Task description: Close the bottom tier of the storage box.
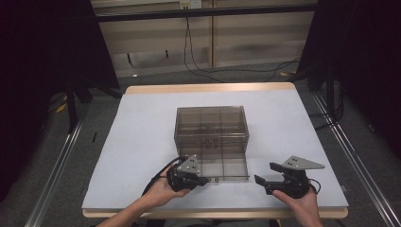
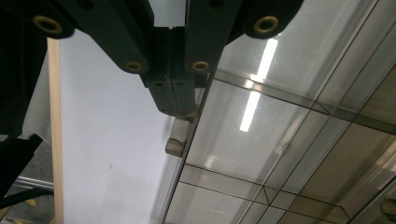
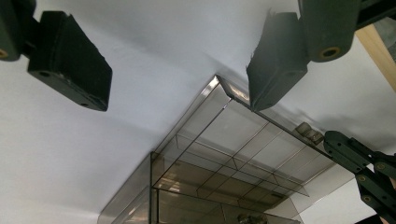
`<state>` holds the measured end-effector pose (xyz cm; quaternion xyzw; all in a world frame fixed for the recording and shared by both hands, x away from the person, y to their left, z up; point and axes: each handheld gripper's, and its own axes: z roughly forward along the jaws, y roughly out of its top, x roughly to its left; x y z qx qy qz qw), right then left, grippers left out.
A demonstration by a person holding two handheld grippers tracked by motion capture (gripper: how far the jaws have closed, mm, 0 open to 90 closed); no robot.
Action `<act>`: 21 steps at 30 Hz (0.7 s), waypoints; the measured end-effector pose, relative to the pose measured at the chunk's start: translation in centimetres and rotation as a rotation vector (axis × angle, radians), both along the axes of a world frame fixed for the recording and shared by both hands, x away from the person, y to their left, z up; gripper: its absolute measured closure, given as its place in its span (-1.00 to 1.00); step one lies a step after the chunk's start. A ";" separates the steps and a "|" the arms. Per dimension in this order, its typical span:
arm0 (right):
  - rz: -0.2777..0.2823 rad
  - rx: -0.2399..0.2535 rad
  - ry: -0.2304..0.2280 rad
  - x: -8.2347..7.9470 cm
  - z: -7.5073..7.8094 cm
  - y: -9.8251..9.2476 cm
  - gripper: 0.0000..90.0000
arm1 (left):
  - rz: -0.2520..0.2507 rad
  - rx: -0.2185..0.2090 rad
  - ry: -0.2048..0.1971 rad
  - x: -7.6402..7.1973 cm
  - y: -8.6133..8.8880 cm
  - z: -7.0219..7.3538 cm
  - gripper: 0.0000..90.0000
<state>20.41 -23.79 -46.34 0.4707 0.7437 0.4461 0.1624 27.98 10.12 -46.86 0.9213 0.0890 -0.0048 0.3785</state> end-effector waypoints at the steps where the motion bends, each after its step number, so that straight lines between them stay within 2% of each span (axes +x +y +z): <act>1: 0.000 0.000 0.000 0.0 0.0 0.0 -0.51 | 0.000 0.000 0.000 0.0 0.0 0.0 1.00; 7: 0.005 0.001 0.001 0.0 0.0 0.0 -0.51 | 0.003 -0.002 -0.011 -0.1 -0.1 0.0 1.00; 8: 0.009 0.001 -0.002 0.1 0.0 0.0 -0.51 | -0.004 -0.005 0.000 0.0 0.0 0.0 1.00; 9: 0.011 0.001 -0.002 0.0 0.0 0.0 -0.51 | 0.003 -0.014 -0.010 0.0 -0.1 0.0 1.00; 11: 0.011 0.001 -0.002 0.0 0.0 0.1 -0.51 | 0.002 -0.006 -0.007 0.0 -0.1 0.1 1.00; 12: 0.012 0.000 -0.003 0.1 0.0 0.0 -0.51 | 0.005 0.015 -0.019 0.0 -0.2 0.2 1.00; 13: 0.012 0.000 -0.003 0.1 0.0 0.0 -0.51 | 0.005 0.010 -0.020 0.0 -0.2 0.2 1.00; 14: 0.012 0.000 -0.003 0.1 0.0 0.0 -0.51 | 0.006 -0.020 -0.011 0.0 -0.2 0.0 1.00; 21: 0.013 -0.003 -0.003 0.0 0.0 0.1 -0.50 | 0.002 -0.014 -0.011 0.0 -0.2 0.0 1.00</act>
